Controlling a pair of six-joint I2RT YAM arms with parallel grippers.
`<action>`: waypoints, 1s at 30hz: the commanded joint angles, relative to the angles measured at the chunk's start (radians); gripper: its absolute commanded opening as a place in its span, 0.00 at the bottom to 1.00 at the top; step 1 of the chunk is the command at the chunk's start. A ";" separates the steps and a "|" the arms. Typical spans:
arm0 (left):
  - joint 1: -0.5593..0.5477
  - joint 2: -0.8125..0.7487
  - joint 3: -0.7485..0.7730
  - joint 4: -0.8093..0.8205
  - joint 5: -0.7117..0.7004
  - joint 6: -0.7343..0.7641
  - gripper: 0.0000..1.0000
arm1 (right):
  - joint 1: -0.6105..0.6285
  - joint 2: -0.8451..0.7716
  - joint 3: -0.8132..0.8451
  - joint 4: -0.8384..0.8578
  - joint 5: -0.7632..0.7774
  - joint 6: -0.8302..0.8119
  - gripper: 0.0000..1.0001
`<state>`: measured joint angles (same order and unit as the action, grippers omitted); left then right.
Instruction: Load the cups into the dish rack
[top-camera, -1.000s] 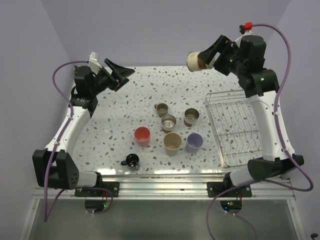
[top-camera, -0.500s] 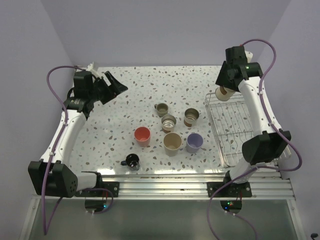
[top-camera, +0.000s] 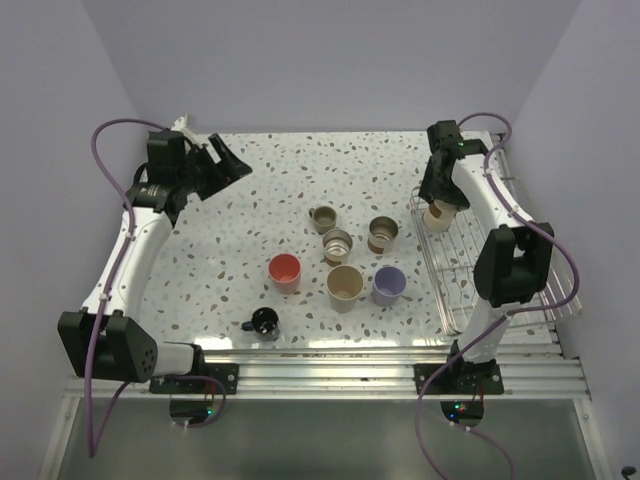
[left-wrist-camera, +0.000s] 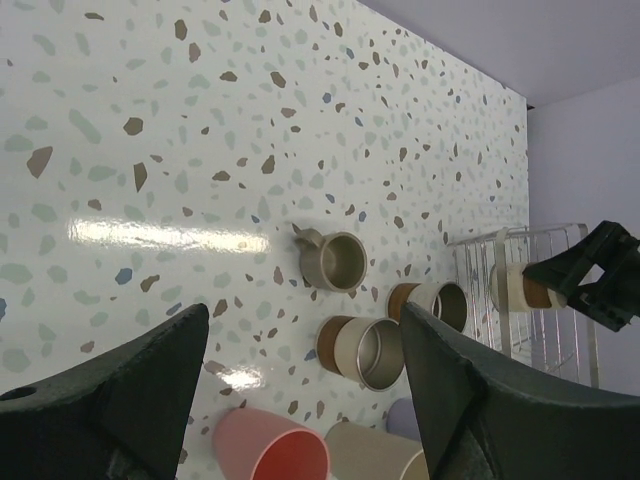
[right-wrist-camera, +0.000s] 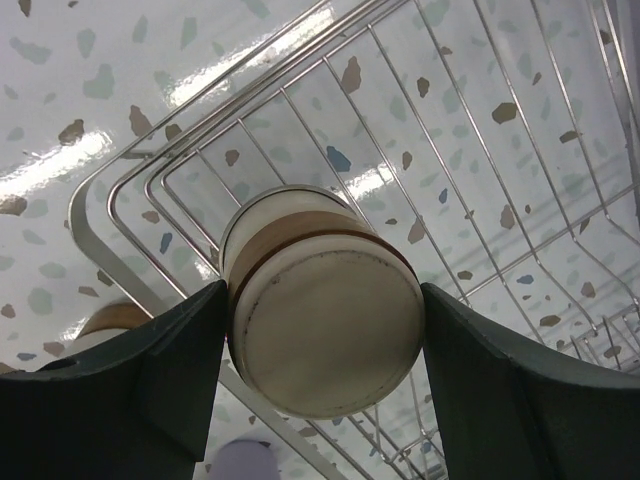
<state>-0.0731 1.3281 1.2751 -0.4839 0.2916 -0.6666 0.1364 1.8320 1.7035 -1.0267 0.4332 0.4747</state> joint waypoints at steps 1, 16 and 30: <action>0.006 0.023 0.073 -0.030 -0.032 0.041 0.80 | -0.004 0.003 -0.042 0.121 -0.017 0.031 0.00; 0.006 0.117 0.081 -0.028 -0.019 0.035 0.76 | -0.004 0.151 -0.001 0.143 -0.048 0.033 0.00; -0.001 0.120 0.036 -0.033 -0.025 0.032 0.75 | -0.004 0.127 -0.031 0.139 -0.067 0.036 0.24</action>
<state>-0.0731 1.4570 1.3151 -0.5068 0.2615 -0.6498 0.1287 1.9728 1.6752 -0.8665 0.4007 0.4900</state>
